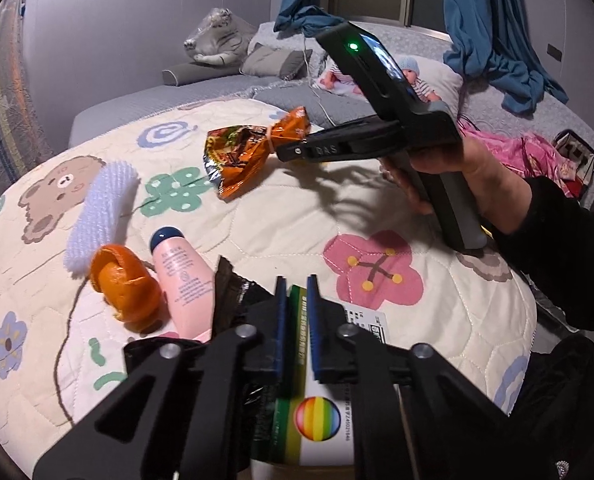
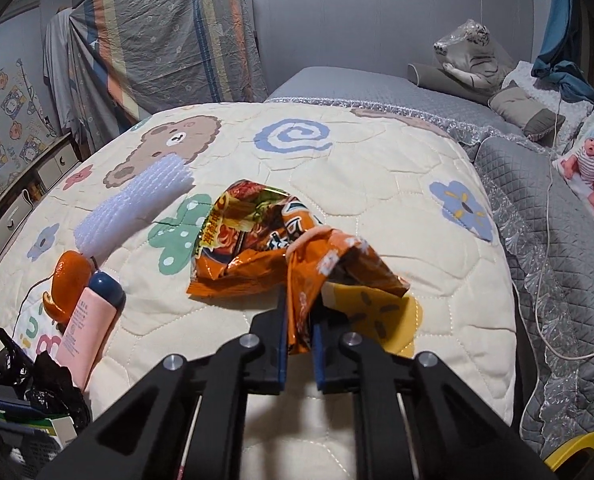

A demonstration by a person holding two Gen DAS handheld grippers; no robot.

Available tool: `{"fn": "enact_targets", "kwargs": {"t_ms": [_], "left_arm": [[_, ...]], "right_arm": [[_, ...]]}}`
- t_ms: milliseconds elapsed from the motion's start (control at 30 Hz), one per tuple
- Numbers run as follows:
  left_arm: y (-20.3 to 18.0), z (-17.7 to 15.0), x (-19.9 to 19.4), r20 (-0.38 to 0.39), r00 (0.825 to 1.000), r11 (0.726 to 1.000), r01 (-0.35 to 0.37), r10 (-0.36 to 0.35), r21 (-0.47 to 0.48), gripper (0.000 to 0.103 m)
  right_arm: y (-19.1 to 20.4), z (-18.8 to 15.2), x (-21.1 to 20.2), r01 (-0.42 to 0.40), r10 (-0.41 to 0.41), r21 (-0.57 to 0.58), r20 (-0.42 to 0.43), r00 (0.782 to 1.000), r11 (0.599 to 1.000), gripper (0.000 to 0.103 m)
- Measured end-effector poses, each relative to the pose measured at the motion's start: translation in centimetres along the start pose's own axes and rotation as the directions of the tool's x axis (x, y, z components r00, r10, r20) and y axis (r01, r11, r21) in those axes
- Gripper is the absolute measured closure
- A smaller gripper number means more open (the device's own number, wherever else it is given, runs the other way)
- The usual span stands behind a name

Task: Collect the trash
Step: 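Grasp the green-white medicine box with the left tool while the right tool grasps the orange snack wrapper, then lift and carry the medicine box and snack wrapper over the yellow-rimmed bin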

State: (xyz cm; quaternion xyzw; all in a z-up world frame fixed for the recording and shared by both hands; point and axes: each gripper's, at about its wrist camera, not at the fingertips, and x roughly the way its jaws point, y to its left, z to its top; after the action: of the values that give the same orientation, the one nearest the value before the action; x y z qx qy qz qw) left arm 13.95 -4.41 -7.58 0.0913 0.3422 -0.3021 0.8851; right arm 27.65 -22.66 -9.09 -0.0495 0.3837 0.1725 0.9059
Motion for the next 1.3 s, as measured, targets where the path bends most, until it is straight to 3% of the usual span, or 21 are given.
{"fn": "enact_targets", "kwargs": {"t_ms": [333, 633, 700, 767, 867, 1000, 1300], "left_arm": [[0.4, -0.3, -3.7, 0.068, 0.998, 1.000, 0.003, -0.002, -0.007, 0.103], [0.0, -1.3, -4.9, -0.012, 1.000, 1.000, -0.017, 0.018, 0.019, 0.100], [-0.7, -1.4, -4.7, -0.028, 0.999, 0.999, -0.020, 0.021, 0.043, 0.090], [-1.1, -1.5, -4.7, -0.025, 0.999, 0.998, -0.029, 0.031, 0.055, 0.040], [-1.7, -1.3, -4.6, -0.024, 0.999, 0.996, -0.035, 0.037, 0.084, 0.039], [-2.7, -1.2, -2.9, -0.071, 0.993, 0.985, -0.085, 0.097, 0.151, 0.039], [-4.5, -1.9, 0.2, -0.157, 0.977, 0.961, -0.101, 0.144, 0.257, 0.040]], "right_arm": [[1.4, -0.1, -3.9, -0.021, 0.023, -0.030, 0.068, 0.997, 0.999, 0.095], [1.8, -0.4, -5.7, -0.027, 0.029, -0.028, 0.088, 0.996, 0.999, 0.095], [1.9, -0.6, -5.7, -0.031, 0.033, -0.027, 0.087, 0.996, 0.999, 0.095], [1.9, -0.7, -5.8, -0.035, 0.037, -0.028, 0.087, 0.996, 0.999, 0.095], [1.9, -0.9, -6.0, -0.033, 0.035, -0.028, 0.090, 0.995, 0.999, 0.095], [1.6, -1.0, -6.4, -0.039, 0.040, -0.016, 0.097, 0.994, 0.999, 0.095], [1.3, -1.2, -6.9, -0.053, 0.054, -0.006, 0.104, 0.993, 0.999, 0.095]]}}
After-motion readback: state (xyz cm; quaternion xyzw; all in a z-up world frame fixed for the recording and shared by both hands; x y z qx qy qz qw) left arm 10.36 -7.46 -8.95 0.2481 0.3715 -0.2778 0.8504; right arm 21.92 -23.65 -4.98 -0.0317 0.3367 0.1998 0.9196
